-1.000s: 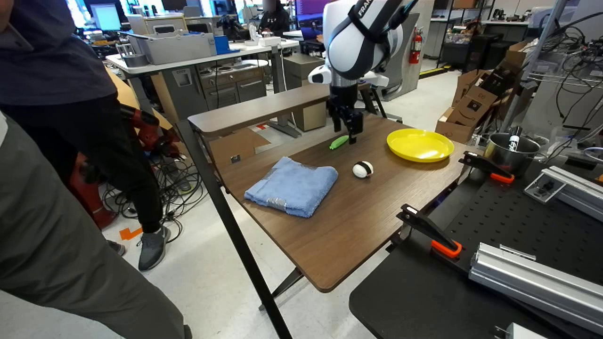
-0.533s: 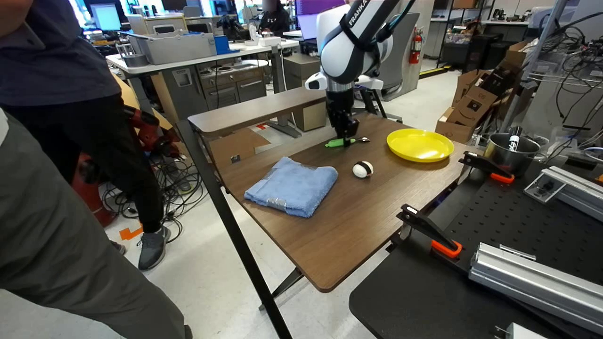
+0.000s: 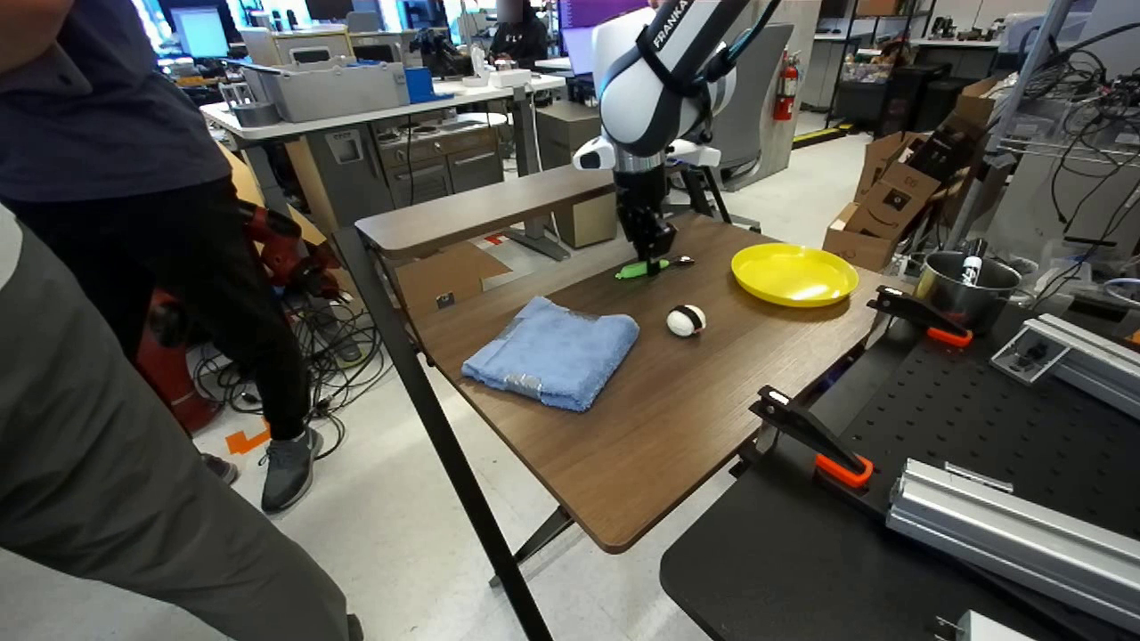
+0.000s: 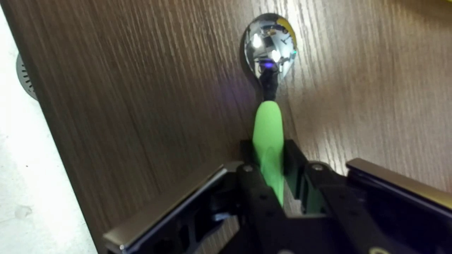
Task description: Move the green spoon forward
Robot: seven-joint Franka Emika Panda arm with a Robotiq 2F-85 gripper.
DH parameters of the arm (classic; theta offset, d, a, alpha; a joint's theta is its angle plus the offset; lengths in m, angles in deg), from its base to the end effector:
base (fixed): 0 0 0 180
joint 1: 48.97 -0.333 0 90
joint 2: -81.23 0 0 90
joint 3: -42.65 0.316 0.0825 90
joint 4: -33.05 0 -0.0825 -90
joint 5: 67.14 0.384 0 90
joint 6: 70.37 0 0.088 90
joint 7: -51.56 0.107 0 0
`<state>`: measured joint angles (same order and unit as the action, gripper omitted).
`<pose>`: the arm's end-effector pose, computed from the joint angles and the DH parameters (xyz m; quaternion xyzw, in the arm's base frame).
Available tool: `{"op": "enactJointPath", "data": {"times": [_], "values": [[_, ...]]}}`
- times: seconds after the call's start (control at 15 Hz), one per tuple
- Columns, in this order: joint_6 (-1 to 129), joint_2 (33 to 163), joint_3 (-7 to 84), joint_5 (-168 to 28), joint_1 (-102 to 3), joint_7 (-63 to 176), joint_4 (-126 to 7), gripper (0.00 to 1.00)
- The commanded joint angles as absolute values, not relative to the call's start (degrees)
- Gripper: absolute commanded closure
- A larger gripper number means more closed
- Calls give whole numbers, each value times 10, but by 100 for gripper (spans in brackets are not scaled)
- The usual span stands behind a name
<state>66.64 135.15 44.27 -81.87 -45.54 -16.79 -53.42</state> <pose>0.6936 -0.0268 0.0975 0.7802 0.6206 -0.0653 0.0435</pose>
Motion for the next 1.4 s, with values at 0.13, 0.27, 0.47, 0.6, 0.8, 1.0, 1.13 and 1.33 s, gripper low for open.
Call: {"op": "enactJointPath", "data": {"times": [0.13, 0.27, 0.47, 0.6, 0.8, 1.0, 1.13, 1.33], "values": [[660, 1328, 446, -843, -456, -197, -572, 94], [675, 1308, 444, -852, -459, -195, -601, 94], [691, 1270, 444, -865, -464, -188, -655, 94], [701, 1234, 443, -876, -469, -186, -699, 94], [719, 1183, 445, -895, -477, -187, -765, 94], [727, 1144, 445, -916, -496, -172, -824, 94], [735, 1125, 445, -933, -513, -160, -859, 94], [750, 1106, 444, -964, -542, -133, -901, 94]]}}
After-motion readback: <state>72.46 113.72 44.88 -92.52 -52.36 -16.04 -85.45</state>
